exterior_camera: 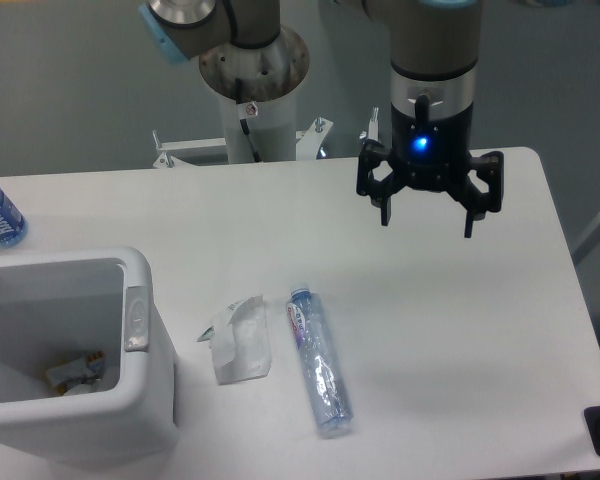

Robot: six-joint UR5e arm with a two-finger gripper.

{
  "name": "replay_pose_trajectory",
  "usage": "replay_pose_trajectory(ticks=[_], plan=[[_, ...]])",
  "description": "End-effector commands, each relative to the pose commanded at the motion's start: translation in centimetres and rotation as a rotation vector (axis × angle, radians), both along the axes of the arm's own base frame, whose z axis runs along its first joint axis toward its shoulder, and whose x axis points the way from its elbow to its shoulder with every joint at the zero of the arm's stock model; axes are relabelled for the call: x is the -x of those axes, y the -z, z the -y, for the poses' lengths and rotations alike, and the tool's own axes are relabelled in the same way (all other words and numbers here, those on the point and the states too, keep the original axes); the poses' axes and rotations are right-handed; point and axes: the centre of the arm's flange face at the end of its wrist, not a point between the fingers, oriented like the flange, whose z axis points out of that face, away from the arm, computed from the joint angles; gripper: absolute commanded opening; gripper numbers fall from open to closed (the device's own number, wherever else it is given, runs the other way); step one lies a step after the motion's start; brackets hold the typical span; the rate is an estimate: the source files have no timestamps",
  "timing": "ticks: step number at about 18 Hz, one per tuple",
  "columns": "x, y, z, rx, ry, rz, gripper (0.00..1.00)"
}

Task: Place the trash in the trash can
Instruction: 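Move the open gripper down toward the crumpled white tissue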

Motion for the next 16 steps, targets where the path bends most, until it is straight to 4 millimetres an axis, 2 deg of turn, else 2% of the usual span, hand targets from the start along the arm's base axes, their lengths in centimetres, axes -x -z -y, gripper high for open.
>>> replay_pose_trajectory(ticks=[9, 10, 12, 14, 16], plan=[[-0.1, 0.2, -0.5, -0.030, -0.003, -0.019, 1.00], [-0.1, 0.8, -0.5, -0.024, -0.003, -0.011, 1.00], [-0.3, 3.1, -0.5, -0.016, 0.001, 0.000, 1.00], [-0.9, 6.4, -0.4, -0.029, 0.000, -0.022, 1.00], [-1.8, 8.7, 0.1, -0.042, -0.006, -0.046, 1.00]])
